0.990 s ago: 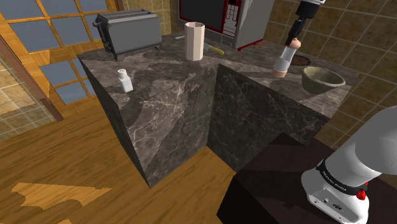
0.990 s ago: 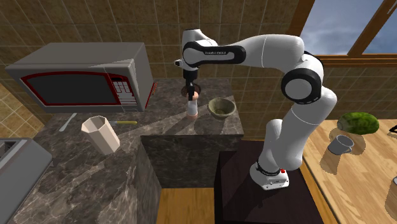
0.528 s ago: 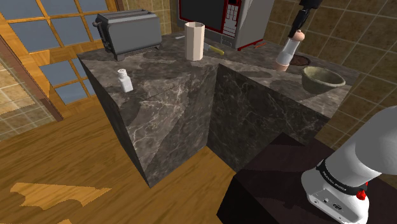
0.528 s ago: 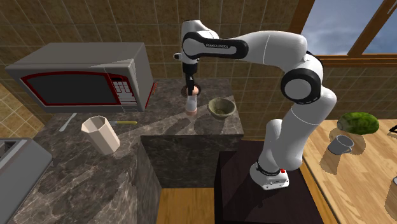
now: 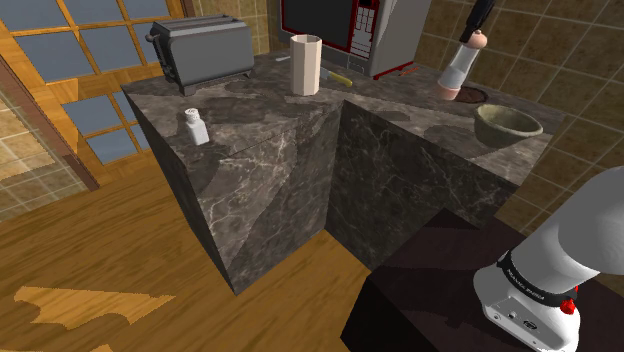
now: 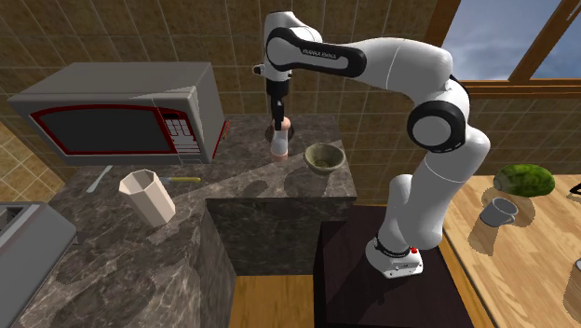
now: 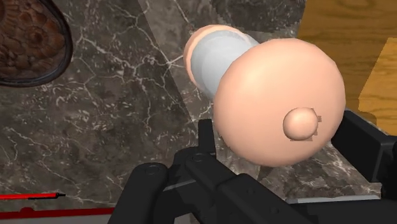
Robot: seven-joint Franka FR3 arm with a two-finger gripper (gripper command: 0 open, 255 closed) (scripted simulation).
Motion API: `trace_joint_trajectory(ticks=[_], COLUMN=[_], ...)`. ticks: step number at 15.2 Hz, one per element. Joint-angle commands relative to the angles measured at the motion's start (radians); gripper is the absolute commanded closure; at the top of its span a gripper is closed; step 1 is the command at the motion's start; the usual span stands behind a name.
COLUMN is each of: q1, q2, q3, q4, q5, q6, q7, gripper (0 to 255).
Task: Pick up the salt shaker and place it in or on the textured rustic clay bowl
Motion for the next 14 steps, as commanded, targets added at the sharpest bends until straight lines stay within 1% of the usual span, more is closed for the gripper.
trace_joint_trajectory(ticks=[1,8,14], q1=[-0.001,-0.006,-0.019], q2=[0.009,0.050,0.101], q3=[-0.002,-0.012,-0.026], q4=[0.036,0.174,0.314], q5=[0.005,0.025,0.055], q6=[-0.028,-0.133,-0.232], q7=[0.000,-0.002,-0.008], gripper=[255,255,255])
